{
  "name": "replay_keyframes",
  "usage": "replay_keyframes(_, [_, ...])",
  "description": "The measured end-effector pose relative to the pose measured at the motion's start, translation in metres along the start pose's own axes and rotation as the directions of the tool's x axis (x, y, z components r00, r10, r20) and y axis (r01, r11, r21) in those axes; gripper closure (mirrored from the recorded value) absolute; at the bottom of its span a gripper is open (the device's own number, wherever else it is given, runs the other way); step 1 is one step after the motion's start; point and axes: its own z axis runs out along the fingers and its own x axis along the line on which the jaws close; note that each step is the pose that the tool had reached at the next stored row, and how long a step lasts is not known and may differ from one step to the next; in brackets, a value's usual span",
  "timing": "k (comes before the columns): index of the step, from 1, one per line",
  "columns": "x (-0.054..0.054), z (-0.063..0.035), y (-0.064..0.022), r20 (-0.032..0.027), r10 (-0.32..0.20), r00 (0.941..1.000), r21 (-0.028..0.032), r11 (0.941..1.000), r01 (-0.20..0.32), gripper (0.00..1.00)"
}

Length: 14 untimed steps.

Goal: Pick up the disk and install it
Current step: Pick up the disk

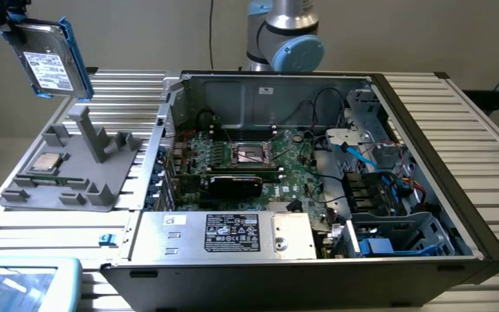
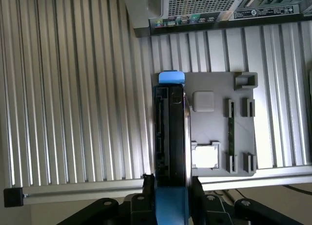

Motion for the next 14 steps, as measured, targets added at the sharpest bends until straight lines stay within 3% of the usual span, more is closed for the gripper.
replay_keyframes(10, [0.003, -0.0289, 0.0221, -0.0304, -0.002, 0.9995, 0.0029, 1.0000, 0.002, 0.63])
replay_keyframes(14, [0.004, -0.0367, 0.0340, -0.0380, -0.002, 0.9993, 0.0038, 1.0000, 0.003, 0.63])
